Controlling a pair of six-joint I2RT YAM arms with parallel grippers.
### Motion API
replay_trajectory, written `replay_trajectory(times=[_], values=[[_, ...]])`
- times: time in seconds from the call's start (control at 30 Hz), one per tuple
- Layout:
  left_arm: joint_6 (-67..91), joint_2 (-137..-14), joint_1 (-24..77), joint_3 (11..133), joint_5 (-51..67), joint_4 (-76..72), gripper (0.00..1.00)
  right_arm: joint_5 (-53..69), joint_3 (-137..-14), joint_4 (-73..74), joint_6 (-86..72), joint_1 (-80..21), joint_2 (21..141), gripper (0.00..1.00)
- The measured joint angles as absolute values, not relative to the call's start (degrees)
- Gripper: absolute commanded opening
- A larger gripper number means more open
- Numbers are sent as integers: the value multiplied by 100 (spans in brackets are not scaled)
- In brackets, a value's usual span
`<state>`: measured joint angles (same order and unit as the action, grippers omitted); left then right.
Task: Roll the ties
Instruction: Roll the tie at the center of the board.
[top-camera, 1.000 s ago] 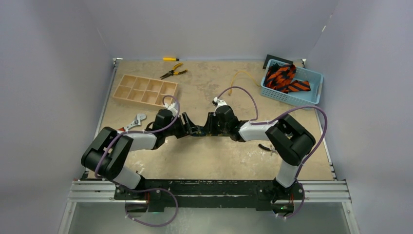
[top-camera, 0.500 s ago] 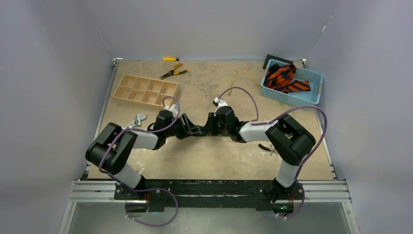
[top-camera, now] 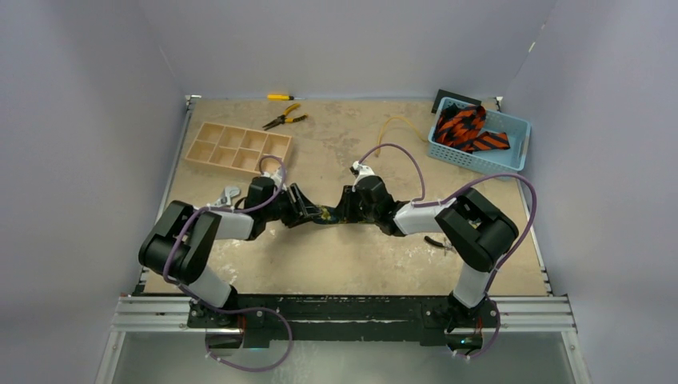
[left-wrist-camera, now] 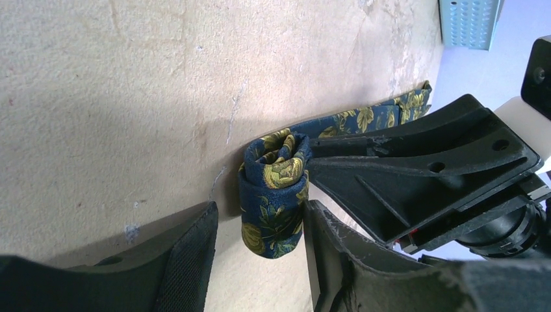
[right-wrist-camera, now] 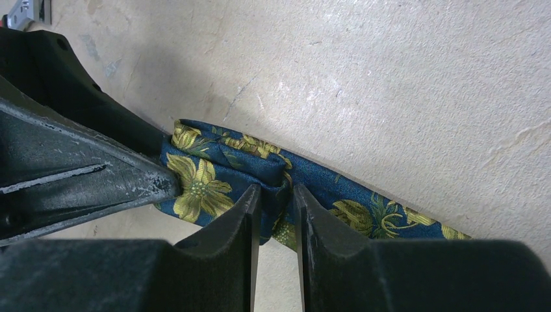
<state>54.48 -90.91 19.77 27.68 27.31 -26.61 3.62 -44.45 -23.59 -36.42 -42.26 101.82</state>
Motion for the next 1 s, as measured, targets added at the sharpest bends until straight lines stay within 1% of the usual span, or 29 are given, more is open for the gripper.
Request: replay_trajectory(times=[0.17, 0.27, 0.43, 0.6, 0.7, 0.73, 0.77, 0.87, 0.93, 1.0], values=[[5461, -9295, 1951, 2873, 3033, -2716, 54, 362, -4425, -2392, -3632, -4226, 10180, 27], [5494, -9395, 1951, 2908, 3203, -2821, 54, 362, -4423, -2397, -3621, -4226, 10175, 28], [5507, -9520, 1951, 2936, 3343, -2888, 42, 368, -4423, -2394, -3594, -4226, 10171, 28], [5546, -9714, 1951, 3044, 3420, -2930, 27, 373, -4401, -2427, -3588, -4224, 10171, 27], [5583, -9741, 1951, 3074, 3441, -2952, 11, 375, -4390, -2434, -3577, -4224, 10162, 27], [5594, -9741, 1951, 3079, 3450, -2956, 4, 375, -4388, -2436, -3575, -4224, 10160, 27], [5599, -9741, 1951, 3085, 3457, -2954, 0, 377, -4386, -2443, -3570, -4224, 10160, 28], [5586, -9714, 1953, 3100, 3452, -2875, 0, 379, -4381, -2447, -3551, -4224, 10156, 31], [5489, -9638, 1959, 3166, 3404, -2659, 0, 373, -4379, -2423, -3548, -4226, 10127, 39], [5295, -9483, 1977, 3321, 3262, -2163, 0, 353, -4362, -2318, -3548, -4226, 10029, 45]])
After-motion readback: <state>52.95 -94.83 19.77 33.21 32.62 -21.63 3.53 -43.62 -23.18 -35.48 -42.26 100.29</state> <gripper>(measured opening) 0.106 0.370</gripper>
